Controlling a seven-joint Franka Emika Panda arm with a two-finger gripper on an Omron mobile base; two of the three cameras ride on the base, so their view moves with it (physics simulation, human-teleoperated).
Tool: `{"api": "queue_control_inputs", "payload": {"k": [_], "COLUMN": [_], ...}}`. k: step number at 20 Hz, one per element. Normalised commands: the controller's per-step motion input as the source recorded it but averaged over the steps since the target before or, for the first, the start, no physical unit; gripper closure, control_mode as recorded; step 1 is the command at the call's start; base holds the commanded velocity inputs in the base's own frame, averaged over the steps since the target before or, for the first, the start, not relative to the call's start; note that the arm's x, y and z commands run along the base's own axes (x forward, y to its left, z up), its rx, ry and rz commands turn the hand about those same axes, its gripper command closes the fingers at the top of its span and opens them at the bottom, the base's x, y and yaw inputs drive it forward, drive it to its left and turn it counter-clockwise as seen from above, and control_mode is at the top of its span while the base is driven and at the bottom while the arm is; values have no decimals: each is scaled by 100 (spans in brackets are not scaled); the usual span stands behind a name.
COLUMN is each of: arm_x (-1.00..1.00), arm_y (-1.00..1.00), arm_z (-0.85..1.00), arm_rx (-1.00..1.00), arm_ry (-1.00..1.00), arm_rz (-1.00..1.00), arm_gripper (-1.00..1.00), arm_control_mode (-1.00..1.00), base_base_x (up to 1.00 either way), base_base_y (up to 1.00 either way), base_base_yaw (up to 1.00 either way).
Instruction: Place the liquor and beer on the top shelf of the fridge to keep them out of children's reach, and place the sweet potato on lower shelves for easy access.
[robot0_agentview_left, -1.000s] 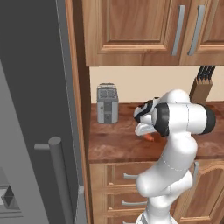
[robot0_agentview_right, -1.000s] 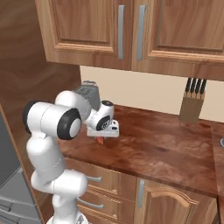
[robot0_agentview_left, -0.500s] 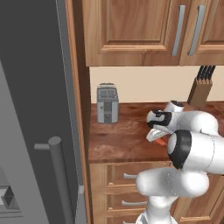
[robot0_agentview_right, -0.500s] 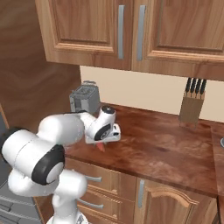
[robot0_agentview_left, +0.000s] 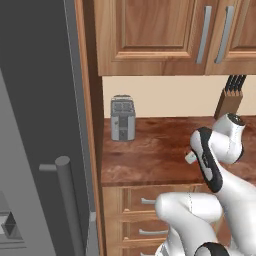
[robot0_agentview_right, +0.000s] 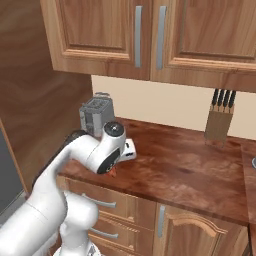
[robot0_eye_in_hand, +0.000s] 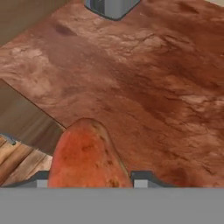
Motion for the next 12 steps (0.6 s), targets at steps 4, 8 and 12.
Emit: {"api": "queue_control_inputs", "payload": {"k": [4, 8, 12], "arm_x": [-76, -69, -63], "arm_y": [9, 25, 26], "arm_z": [100, 100, 100], "arm_rx": [0, 0, 0], "arm_ry": [-24, -22, -12], "arm_rz": [0, 0, 0], "arm_gripper": [100, 100, 100], "arm_control_mode": [-100, -100, -100], "base_base_x": [0, 0, 0], "base_base_y": [0, 0, 0], "base_base_yaw": [0, 0, 0]}}
